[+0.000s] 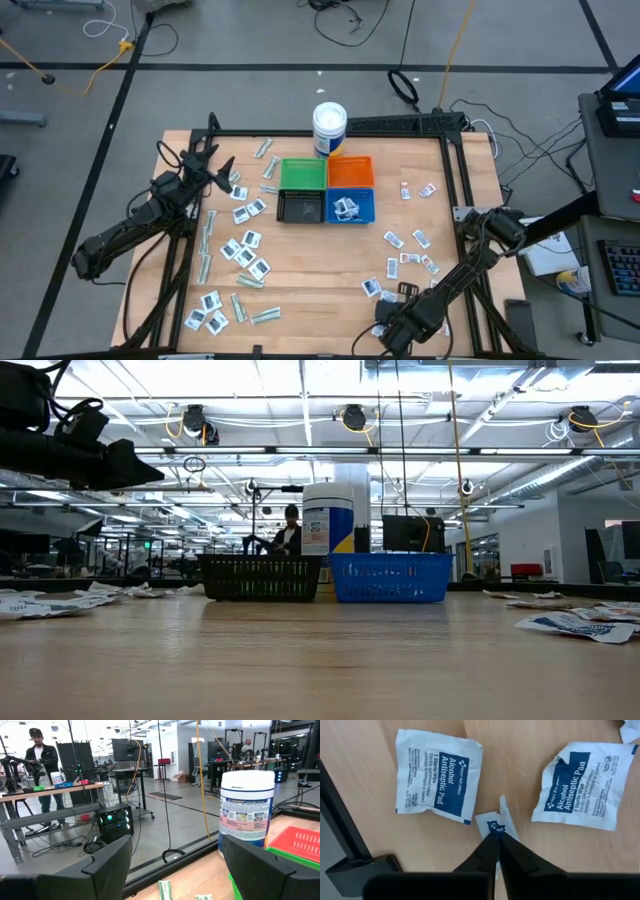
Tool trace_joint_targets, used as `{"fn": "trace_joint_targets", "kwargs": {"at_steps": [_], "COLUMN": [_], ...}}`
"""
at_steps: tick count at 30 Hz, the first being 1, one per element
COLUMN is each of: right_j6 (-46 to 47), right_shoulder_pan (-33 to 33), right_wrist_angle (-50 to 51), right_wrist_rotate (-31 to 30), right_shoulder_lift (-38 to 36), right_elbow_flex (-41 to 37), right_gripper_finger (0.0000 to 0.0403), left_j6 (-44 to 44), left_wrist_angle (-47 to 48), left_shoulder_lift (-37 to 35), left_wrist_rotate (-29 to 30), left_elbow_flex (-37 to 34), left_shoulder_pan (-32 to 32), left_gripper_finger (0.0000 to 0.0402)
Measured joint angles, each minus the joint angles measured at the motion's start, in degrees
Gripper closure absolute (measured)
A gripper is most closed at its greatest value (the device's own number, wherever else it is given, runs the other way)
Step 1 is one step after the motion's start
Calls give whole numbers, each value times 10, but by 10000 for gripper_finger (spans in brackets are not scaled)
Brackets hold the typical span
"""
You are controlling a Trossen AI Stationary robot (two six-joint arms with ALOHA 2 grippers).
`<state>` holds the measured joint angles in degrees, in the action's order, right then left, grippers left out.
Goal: Pick & Place First Aid Supplies
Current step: Put the blue alcohol pad into the blue basket
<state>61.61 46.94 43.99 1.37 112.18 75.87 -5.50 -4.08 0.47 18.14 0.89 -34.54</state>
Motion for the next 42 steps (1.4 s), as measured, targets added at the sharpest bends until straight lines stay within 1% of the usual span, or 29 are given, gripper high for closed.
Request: {"fn": "trace_joint_targets", "kwargs": {"at_steps": [4, 7, 16, 19, 22, 28, 42], "right_j6": [4, 9, 7, -8, -43, -128, -340], "right_shoulder_pan": [-1, -7, -45, -60, -79, -162, -414], "right_wrist_angle": [11, 30, 119, 142, 154, 165, 164], "right_wrist_rotate": [0, 0, 0, 1, 3, 5, 5], "right_shoulder_lift": [-23, -56, -150, -169, -179, -180, -180], "right_elbow_flex": [-4, -3, -2, -2, -2, -2, -2], "right_gripper_finger": [400, 400, 401, 402, 402, 402, 403], "left_j6": [0, 0, 0, 0, 0, 0, 0], "left_wrist_angle": [0, 0, 0, 0, 0, 0, 0], "left_shoulder_lift": [0, 0, 0, 0, 0, 0, 0], "left_wrist_rotate": [0, 0, 0, 0, 0, 0, 0], "left_elbow_flex": [0, 0, 0, 0, 0, 0, 0], "left_shoulder_pan": [0, 0, 0, 0, 0, 0, 0], "left_gripper_finger": [94, 94, 94, 94, 94, 94, 94]}}
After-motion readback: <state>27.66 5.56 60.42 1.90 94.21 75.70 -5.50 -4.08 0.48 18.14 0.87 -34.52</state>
